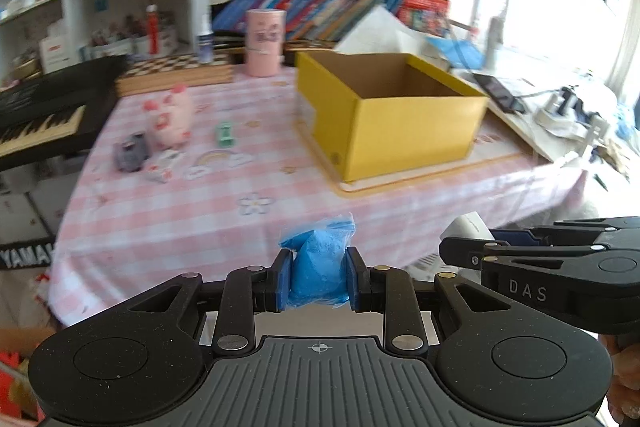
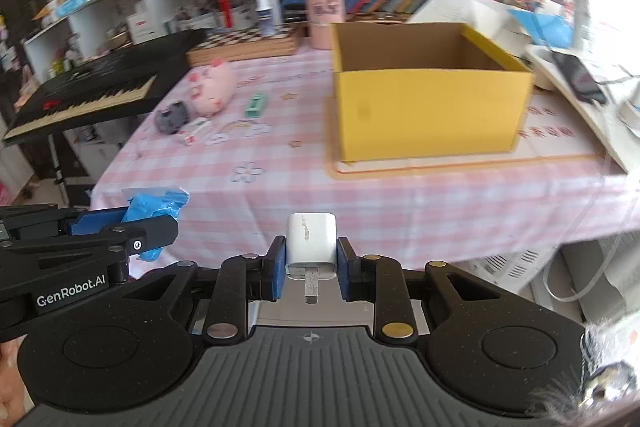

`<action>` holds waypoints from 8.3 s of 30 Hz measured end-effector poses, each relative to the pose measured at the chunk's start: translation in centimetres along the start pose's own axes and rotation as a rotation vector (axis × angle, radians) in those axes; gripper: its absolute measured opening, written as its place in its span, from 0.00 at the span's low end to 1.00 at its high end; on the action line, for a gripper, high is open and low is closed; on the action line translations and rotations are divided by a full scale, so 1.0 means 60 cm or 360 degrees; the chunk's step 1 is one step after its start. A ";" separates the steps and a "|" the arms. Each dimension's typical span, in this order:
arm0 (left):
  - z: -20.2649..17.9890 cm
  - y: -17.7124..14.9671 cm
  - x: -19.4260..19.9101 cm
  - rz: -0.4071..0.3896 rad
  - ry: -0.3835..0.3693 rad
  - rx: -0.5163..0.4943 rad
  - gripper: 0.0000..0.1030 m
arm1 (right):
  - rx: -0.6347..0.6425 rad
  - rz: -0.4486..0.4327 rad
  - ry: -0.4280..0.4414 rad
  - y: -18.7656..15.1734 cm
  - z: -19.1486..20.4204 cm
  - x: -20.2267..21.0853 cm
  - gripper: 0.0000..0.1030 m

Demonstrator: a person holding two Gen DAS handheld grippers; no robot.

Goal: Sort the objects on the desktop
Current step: 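Lift and carry the glove and plug toward the yellow box with both tools, then lower both tools into the box and open them to release glove and plug, then withdraw both open tools from the box back toward the table, then move both open tools toward the small white box and green stapler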

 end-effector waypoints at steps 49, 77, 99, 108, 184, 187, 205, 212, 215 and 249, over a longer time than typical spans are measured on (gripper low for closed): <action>-0.209 0.235 -0.220 -0.0124 0.0019 -0.0107 0.25 | 0.0029 -0.0168 0.0030 0.224 -0.300 -0.074 0.23; -0.212 0.289 -0.408 0.0246 0.0121 -0.0112 0.25 | 0.0554 0.0314 0.0212 0.366 -0.343 -0.329 0.23; -0.206 0.288 -0.443 0.0396 0.0123 -0.0037 0.27 | 0.0835 0.0577 0.0272 0.356 -0.326 -0.389 0.23; -0.199 0.292 -0.437 0.0358 0.0189 -0.0048 0.53 | 0.0775 0.0491 0.0273 0.363 -0.327 -0.383 0.26; 0.037 -0.003 0.014 0.0057 0.0502 0.0150 0.80 | 0.0066 -0.0156 -0.0027 0.016 0.008 -0.025 0.59; 0.049 -0.006 0.020 0.0051 0.0515 0.0162 0.80 | 0.0084 -0.0159 -0.0025 0.017 0.024 -0.026 0.58; 0.115 -0.008 0.043 -0.0007 0.0576 0.0239 0.80 | 0.0180 -0.0194 0.0024 0.041 0.099 -0.043 0.58; 0.128 -0.005 0.033 0.0005 0.0569 0.0271 0.80 | 0.0236 -0.0156 0.0032 0.046 0.115 -0.060 0.59; 0.131 -0.001 0.026 0.0010 0.0562 0.0277 0.80 | 0.0243 -0.0142 0.0044 0.048 0.118 -0.066 0.59; 0.200 0.065 -0.137 0.0221 0.0595 0.0371 0.80 | 0.0276 0.0052 0.0093 0.147 0.103 -0.249 0.66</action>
Point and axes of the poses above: each gripper's, at about its wrist camera, not at the fingertips, and x roughly against the way its jaws point, z to its left, y to its top, the point moved 2 cm from there along -x, roughly the way its jaws point, and after that the axes turned 5 degrees about y, right-handed, at the moved point
